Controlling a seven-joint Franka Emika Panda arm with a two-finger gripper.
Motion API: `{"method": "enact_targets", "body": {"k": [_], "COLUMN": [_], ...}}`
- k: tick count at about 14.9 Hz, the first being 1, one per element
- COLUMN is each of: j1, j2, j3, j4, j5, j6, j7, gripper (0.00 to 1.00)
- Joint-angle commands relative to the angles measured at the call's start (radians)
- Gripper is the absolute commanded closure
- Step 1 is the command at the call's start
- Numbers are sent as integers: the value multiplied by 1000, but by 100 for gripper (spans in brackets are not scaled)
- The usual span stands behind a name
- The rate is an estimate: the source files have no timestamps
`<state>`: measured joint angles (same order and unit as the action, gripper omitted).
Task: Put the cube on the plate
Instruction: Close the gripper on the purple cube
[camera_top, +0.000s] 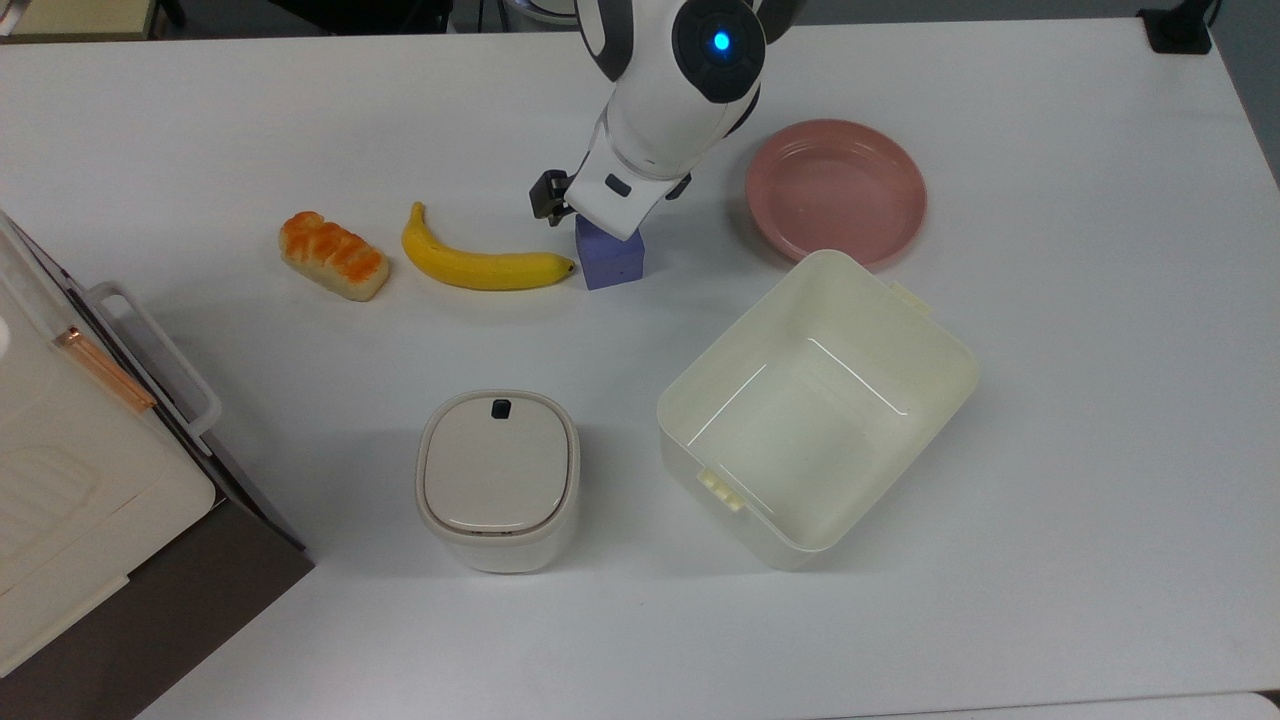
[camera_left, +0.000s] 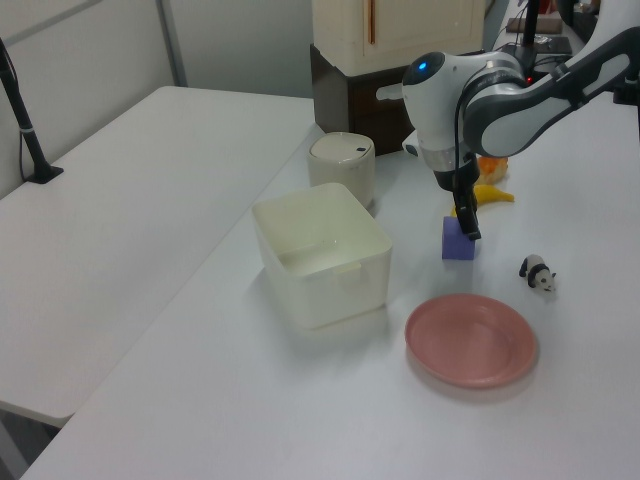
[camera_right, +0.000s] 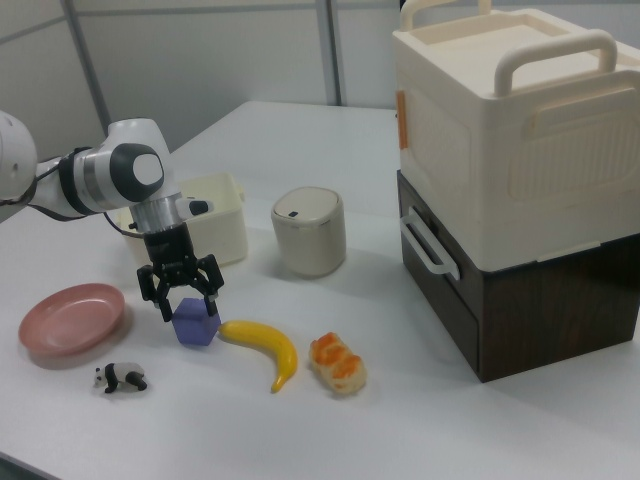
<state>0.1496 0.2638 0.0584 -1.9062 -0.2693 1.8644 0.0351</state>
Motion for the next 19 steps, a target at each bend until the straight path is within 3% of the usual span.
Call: {"method": "enact_targets", "body": {"k": [1, 4, 5, 10, 11, 19], "j1": [5, 4, 4, 5, 5, 2], "j2": [18, 20, 22, 31, 31, 29], "j3": [6, 17, 17, 18, 18, 35], "j4": [-5, -8, -8, -7, -7, -7], "j5": [-33, -42, -42, -42, -41, -41], "j6": [25, 21, 21, 27, 27, 30], "j7": [26, 28, 28, 42, 58, 126], "gripper": [4, 18, 27, 93, 100, 100]}}
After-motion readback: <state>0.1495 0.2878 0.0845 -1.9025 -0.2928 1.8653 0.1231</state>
